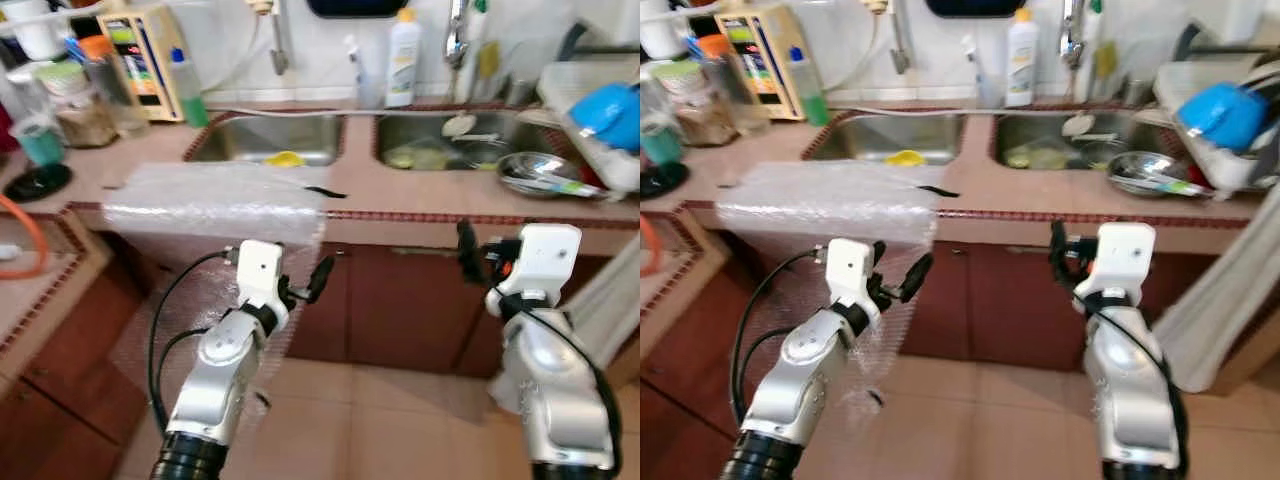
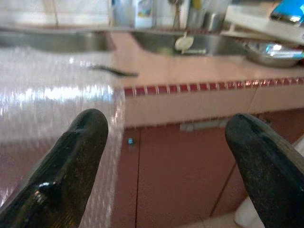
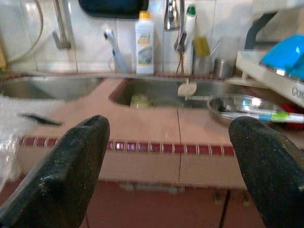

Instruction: Kitchen organization

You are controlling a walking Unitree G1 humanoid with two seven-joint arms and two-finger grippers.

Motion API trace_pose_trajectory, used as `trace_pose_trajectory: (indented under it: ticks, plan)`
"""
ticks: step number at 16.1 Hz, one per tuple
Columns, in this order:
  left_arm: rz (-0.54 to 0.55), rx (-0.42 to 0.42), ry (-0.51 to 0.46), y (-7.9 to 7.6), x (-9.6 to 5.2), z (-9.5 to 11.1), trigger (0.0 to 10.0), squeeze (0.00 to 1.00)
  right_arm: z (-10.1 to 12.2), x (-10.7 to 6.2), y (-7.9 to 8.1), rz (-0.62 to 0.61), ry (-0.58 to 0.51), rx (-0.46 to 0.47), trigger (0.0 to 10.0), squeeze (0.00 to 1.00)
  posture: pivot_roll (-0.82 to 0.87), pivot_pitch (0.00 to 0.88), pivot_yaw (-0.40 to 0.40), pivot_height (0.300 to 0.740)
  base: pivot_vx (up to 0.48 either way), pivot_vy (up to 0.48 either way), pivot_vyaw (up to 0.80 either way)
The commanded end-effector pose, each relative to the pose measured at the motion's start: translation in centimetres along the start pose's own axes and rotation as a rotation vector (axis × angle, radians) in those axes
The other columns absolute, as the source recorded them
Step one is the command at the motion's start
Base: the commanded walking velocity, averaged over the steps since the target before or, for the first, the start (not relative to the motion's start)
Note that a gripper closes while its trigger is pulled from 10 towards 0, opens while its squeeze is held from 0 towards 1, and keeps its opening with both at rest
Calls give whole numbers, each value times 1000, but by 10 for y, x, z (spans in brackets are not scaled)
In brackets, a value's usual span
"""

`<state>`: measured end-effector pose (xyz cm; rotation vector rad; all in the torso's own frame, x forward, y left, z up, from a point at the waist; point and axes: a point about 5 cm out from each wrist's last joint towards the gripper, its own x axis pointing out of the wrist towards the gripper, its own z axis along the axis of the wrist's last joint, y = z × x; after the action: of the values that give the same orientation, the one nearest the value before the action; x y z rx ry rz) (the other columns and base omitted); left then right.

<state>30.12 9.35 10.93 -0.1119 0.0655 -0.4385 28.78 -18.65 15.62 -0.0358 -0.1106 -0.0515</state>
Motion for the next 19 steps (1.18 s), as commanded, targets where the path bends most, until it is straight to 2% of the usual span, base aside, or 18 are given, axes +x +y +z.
trace_pose_trajectory:
  ticks: [1,7,9,12,14,15,16,17,18,19]
  plan:
    - [7,12,-2,5,-1,2,10000,0,2,0,8,30,-12,8,10000,0,-72,0,120,740,0,-472,0]
    - [5,23,32,7,-7,-6,10000,0,-6,-3,7,39,17,6,10000,0,-61,0,113,740,0,-467,0]
    - [11,18,57,8,-10,-14,10000,0,-14,-5,9,50,41,-5,10000,0,-55,0,108,740,0,0,0]
    - [31,23,141,14,-17,-40,10000,0,-45,-12,10,68,143,-15,10000,0,-50,0,104,740,0,0,0]
    - [35,43,259,19,-24,-71,10000,0,-88,-21,12,73,299,18,10000,0,-49,0,102,740,0,0,0]
    - [51,20,295,21,-26,-80,10000,0,-101,-24,11,61,344,19,10000,0,-51,0,102,740,0,0,0]
    - [84,2,369,26,-33,-98,10000,0,-124,-31,11,55,431,27,10000,0,-57,0,105,740,0,0,0]
    - [97,6,416,29,-39,-109,10000,0,-135,-36,11,50,475,8,10000,0,-55,0,101,740,0,0,0]
    - [104,44,518,34,-53,-129,10000,0,-155,-47,13,68,569,-9,10000,0,-56,0,100,740,0,0,0]
    - [108,49,554,35,-58,-136,10000,0,-161,-51,12,67,600,-9,10000,0,-56,0,100,740,0,0,0]
